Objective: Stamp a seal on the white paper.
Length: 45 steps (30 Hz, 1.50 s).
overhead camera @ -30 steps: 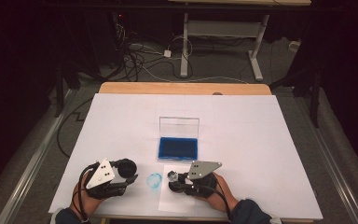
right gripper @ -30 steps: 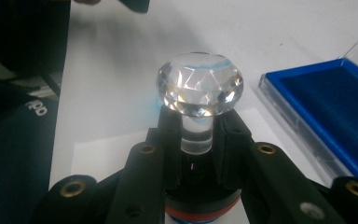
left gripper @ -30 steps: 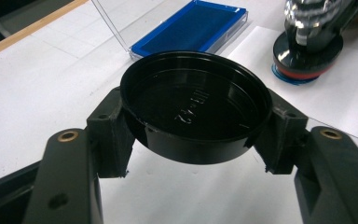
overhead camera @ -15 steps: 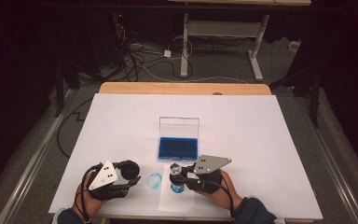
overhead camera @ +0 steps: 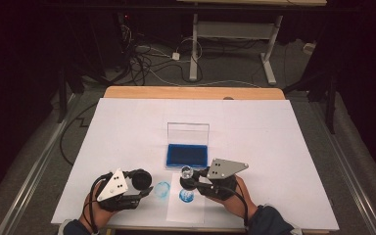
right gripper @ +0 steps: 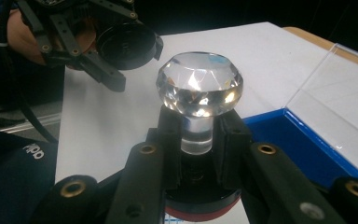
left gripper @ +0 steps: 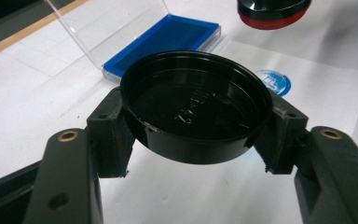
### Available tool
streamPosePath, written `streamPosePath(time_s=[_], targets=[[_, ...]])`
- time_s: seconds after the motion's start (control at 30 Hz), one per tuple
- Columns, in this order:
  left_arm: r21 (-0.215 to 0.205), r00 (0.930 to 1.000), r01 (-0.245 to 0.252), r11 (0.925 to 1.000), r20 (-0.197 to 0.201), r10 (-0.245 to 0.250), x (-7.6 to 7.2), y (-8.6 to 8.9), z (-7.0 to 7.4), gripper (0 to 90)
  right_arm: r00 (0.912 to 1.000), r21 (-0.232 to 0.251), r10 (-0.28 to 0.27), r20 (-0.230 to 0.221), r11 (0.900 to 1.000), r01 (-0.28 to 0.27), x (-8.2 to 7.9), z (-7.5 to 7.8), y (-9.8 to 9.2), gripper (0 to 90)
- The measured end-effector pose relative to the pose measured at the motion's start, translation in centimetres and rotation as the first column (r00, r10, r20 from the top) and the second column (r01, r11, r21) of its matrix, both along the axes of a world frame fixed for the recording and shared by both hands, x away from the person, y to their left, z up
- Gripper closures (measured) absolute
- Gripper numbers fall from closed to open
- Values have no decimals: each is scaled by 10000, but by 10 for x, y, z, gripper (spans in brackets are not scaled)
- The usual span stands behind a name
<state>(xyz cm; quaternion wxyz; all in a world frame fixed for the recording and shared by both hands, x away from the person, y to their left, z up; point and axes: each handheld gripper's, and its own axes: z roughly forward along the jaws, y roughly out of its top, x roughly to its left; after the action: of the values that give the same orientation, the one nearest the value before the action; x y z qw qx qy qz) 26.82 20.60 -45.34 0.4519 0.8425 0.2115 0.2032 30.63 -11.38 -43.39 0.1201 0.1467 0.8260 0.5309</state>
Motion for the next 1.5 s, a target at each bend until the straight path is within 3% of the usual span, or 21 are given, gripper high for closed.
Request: streamPosePath(time_s=[0.5,1.03,1.5], targets=[[13,9995,303,9995,43,-303,0,-12,3,361,10000,-7,-35,85,10000,35,0,4,0,751],[33,9969,727,9973,-319,-726,4,-27,-5,361,9999,698,-12,118,9976,4,-1,15,-4,750],[-27,9960,784,9969,-420,-784,5,-30,-8,361,9999,854,44,130,9963,-55,-1,19,-5,750]])
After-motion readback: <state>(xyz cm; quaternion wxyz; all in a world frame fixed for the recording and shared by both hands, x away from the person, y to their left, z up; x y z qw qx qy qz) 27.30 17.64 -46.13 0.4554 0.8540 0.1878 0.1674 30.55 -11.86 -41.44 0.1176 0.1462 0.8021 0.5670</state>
